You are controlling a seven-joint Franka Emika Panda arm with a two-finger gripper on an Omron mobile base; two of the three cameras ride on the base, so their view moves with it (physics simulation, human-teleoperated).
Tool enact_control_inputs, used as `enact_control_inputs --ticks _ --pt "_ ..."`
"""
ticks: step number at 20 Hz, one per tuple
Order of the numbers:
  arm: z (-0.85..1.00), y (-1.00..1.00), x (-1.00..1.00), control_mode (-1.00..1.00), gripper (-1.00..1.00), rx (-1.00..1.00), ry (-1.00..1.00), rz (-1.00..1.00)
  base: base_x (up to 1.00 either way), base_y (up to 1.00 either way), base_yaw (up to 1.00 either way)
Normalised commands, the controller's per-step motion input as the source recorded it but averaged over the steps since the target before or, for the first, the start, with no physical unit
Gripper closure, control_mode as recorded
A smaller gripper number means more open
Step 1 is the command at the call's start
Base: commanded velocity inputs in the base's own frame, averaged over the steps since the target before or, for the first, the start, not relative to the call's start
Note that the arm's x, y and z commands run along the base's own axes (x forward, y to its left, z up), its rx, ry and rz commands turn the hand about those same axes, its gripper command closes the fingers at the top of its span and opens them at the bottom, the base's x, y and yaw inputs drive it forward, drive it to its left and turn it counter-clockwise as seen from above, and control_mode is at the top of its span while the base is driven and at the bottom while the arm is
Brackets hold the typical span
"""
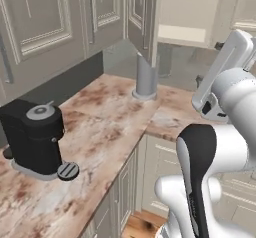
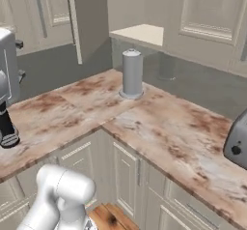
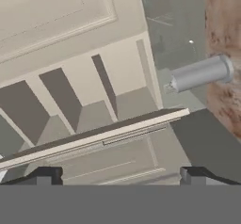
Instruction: Close all open cabinet doors.
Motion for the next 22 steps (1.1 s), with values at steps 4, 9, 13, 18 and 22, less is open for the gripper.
enact_control_inputs --ticks 4,9,13,18,22 --pt "0.0 0.0 0.0 1.0 -1.0 0.0 0.0 0.0 0.0 -0.34 0.43" --pt "0.0 0.0 0.0 1.0 -1.0 0.0 0.0 0.0 0.0 -0.34 0.43" --pt "0.0 0.0 0.0 1.0 -1.0 0.0 0.0 0.0 0.0 -0.35 0.4" --pt "0.0 0.0 0.0 1.0 -1.0 0.0 0.0 0.0 0.01 -0.68 0.28" --pt "0.0 0.0 0.0 1.0 -1.0 0.0 0.0 0.0 0.0 -0.99 0.15"
